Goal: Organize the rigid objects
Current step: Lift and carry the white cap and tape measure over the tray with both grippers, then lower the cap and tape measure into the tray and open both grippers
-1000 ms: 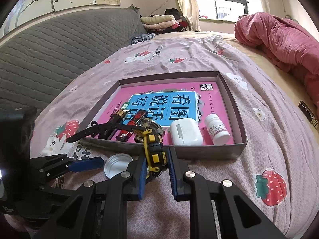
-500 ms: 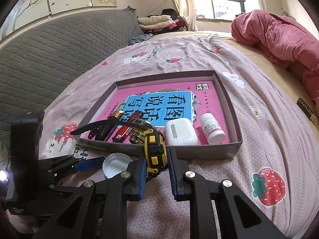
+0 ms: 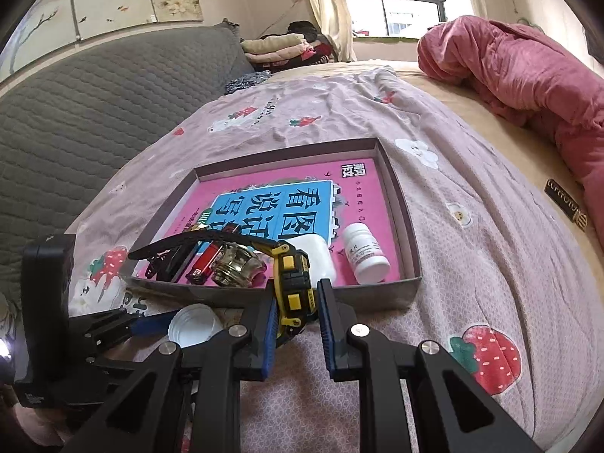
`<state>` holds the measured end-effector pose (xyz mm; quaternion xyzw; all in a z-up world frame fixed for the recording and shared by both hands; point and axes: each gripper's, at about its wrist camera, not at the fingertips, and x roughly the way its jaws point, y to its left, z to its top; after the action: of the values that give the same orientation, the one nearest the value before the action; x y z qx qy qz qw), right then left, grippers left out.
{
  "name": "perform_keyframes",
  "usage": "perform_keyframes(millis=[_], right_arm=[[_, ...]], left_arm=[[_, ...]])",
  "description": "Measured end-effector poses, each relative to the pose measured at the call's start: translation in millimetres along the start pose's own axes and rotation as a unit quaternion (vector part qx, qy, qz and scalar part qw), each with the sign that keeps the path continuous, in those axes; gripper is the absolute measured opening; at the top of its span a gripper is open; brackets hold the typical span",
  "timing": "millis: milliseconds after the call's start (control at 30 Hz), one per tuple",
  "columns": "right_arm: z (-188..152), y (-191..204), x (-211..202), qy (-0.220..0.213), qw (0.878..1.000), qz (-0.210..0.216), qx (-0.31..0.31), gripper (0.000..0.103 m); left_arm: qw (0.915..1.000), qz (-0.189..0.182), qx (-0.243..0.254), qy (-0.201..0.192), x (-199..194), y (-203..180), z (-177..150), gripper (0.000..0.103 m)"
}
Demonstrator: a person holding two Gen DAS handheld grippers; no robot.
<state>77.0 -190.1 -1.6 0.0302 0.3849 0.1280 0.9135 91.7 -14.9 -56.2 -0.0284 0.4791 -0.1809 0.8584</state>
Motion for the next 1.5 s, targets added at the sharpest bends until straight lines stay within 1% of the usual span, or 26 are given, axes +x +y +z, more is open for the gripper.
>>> perform_keyframes(millis=[100, 133, 167, 200, 400, 467, 633, 900, 1033, 1200, 1333, 1500], right_arm=[[-0.1, 1.1, -0.2, 0.0, 1.0, 0.0, -0.003, 0.02], [-0.4, 1.9, -0.5, 0.0, 1.0, 0.001, -0.004, 0.02], [-0.2, 2.6, -0.3, 0.0, 1.0, 0.001, -0.004, 0.02], [-0.2, 3.3, -0.4, 0.0, 1.0, 0.001, -0.006, 0.02], [1.6, 6.8, -2.9, -0.005, 1.0, -0.001, -0.009, 0.02], [2.5, 6.2, -5.7, -0.009, 1.0, -0.002, -0.007, 0.02], [6.3, 5.0, -11.2, -0.017, 1.0, -0.002, 0.0, 0.02], [13.8, -0.2, -15.8, -0.034, 0.999, -0.003, 0.014, 0.02], [22.6, -8.7, -15.4, -0.046, 0.998, -0.005, 0.036, 0.02], [33.1, -17.5, -12.6, -0.058, 0.997, -0.01, 0.056, 0.02], [34.7, -21.4, -9.2, -0.055, 0.997, -0.012, 0.061, 0.02], [32.3, -23.9, -3.1, -0.047, 0.997, -0.016, 0.062, 0.02]], left_arm=[[0.9999, 0.007, 0.006, -0.004, 0.1, -1.7, -0.4, 0.062], [0.9999, 0.007, 0.006, -0.004, 0.0, -1.3, -0.5, 0.06], [0.9999, 0.016, 0.006, -0.004, 0.0, -0.6, -0.3, 0.054], [0.9998, 0.016, 0.006, -0.004, -0.1, -0.2, -0.1, 0.052], [0.9998, 0.014, 0.0, -0.012, -8.3, 2.0, 2.1, 0.052], [0.9996, 0.01, -0.006, -0.024, -16.9, 3.7, 3.6, 0.052], [0.9964, 0.004, -0.025, -0.08, -52.0, 10.5, 8.4, 0.052], [0.9917, 0.021, -0.054, -0.115, -69.7, 28.6, 12.6, 0.051], [0.9899, 0.023, -0.065, -0.124, -66.7, 32.8, 19.6, 0.051], [0.9891, 0.033, -0.061, -0.13, -58.4, 28.1, 29.1, 0.051], [0.9882, 0.042, -0.057, -0.136, -50.3, 25.8, 38.1, 0.051], [0.9885, 0.035, -0.061, -0.133, -35.5, 25.5, 47.9, 0.051]])
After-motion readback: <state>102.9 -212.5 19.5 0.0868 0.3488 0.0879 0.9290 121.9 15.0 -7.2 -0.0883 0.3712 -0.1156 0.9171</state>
